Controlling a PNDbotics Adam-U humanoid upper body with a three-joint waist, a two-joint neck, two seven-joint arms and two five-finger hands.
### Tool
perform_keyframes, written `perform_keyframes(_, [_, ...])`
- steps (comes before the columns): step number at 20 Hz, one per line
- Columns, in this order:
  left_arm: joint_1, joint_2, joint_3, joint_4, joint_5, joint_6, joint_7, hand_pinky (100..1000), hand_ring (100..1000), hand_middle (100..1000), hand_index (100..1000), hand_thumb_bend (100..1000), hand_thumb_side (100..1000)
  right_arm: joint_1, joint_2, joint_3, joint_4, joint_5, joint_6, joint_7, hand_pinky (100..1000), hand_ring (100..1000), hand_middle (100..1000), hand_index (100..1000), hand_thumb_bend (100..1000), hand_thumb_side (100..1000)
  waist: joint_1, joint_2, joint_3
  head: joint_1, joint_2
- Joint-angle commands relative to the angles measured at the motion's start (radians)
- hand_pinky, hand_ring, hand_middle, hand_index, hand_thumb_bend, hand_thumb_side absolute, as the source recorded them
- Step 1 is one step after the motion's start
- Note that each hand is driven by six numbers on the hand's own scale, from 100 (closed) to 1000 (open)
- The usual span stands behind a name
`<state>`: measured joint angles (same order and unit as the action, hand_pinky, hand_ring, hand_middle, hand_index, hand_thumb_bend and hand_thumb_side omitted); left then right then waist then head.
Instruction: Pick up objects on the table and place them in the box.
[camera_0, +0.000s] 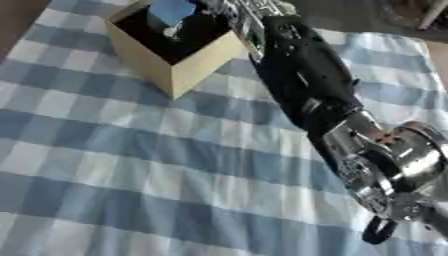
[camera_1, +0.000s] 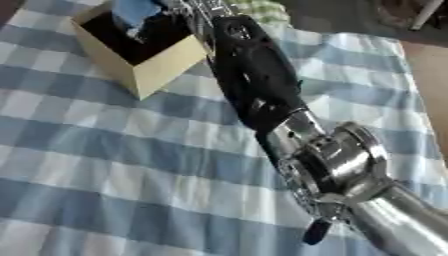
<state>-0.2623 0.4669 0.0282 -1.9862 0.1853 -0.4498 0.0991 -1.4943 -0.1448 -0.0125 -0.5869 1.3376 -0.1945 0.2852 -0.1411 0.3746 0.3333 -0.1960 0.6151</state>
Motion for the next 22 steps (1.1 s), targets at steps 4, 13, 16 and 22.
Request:
perform_keyframes(4, [-0.004, 0.016, 0.007, -0.014, 0.009, -0.002, -0.005, 622, 706, 762, 806, 100, 772, -0.022, -0.021, -0.005, -0.017, 0.046, 0.014, -0.030, 865, 881, 854, 963, 446, 616, 0.024, -0.033, -0.004, 0.000, 0.005])
perform_keyframes(13, [0.002, 0.017, 0.011, -0.014, 0.011, -0.001, -0.006, 620, 705, 763, 806, 100, 772, -0.021, -0.041, -0.008, -0.066, -0.089, -0.010, -0.019, 842, 852, 831, 962, 316, 684, 0.034, -0.042, -0.018, 0.012, 0.015])
perform_keyframes(16, [0.006, 0.020, 0.014, -0.014, 0.011, -0.002, -0.002, 621, 705, 762, 806, 100, 768, -0.025, -0.067, 0.020, -0.115, -0.168, -0.039, 0.000, 833, 844, 822, 957, 230, 694, 0.043, -0.051, -0.038, 0.030, 0.032])
perform_keyframes(22, [0.015, 0.023, 0.018, -0.014, 0.015, -0.002, 0.004, 621, 703, 762, 806, 100, 764, 0.025, -0.178, 0.116, -0.296, -0.394, -0.110, 0.052, 816, 823, 791, 892, 100, 727, 0.065, -0.070, -0.084, 0.072, 0.068])
